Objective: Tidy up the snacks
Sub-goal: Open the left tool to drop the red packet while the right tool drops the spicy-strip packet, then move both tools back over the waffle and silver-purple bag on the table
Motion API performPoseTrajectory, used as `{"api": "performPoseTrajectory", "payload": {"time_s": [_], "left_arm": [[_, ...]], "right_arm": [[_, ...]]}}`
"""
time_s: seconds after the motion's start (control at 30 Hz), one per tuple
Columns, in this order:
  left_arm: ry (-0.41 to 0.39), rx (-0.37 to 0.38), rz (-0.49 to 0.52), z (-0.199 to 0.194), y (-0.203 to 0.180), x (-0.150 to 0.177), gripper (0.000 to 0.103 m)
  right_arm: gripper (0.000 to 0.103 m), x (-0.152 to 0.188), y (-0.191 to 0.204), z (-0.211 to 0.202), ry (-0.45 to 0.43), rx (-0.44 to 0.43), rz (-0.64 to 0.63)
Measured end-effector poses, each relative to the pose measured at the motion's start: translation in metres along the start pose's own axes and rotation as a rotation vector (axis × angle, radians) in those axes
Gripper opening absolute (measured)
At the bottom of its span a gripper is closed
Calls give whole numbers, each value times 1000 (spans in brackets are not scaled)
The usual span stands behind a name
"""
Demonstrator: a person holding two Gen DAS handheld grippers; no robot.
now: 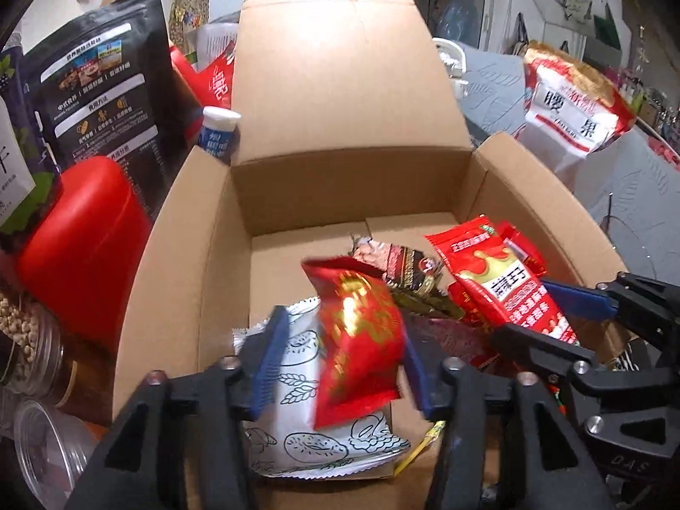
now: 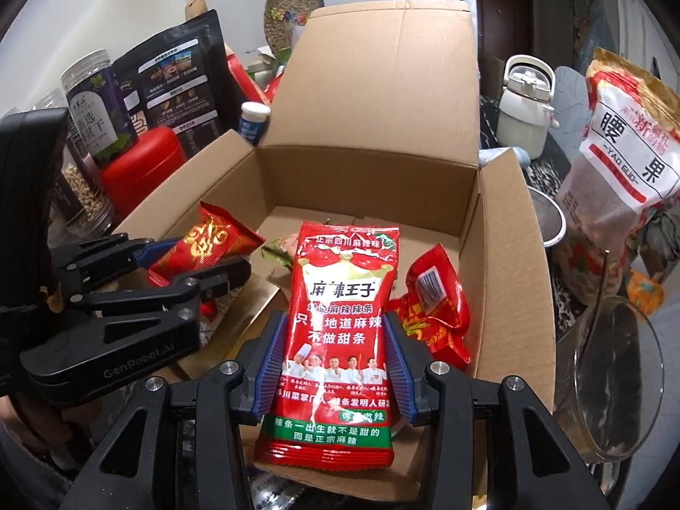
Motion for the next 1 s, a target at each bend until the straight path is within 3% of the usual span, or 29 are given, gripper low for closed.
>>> {"api": "performPoseTrajectory", "payload": {"time_s": [0.17,0.27,0.67,1.0], "left_arm": [[11,-12,12,-1,-3,0,63],[10,-23,10,-5,-2,-1,63],[-88,-43,4,-47,-2,-23,63],[-195,-20,36,-120,-18,-42,63]], "right_arm": [[49,-1,2,-1,5,12,-17],[63,-4,3,-6,-17,14,-22],[63,-20,0,-37,-91,41,6],[63,-37,15,-97,-183,55,-7]]}}
Point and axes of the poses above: each gripper's, at about its wrist camera, not at the fingertips, and z roughly the way its jaws point, y to its left, x to its underside, the point moved 6 cm from there along z, roughly the way its jaws point, and after that the axes turned 13 degrees about -y, right-handed, at the moved point
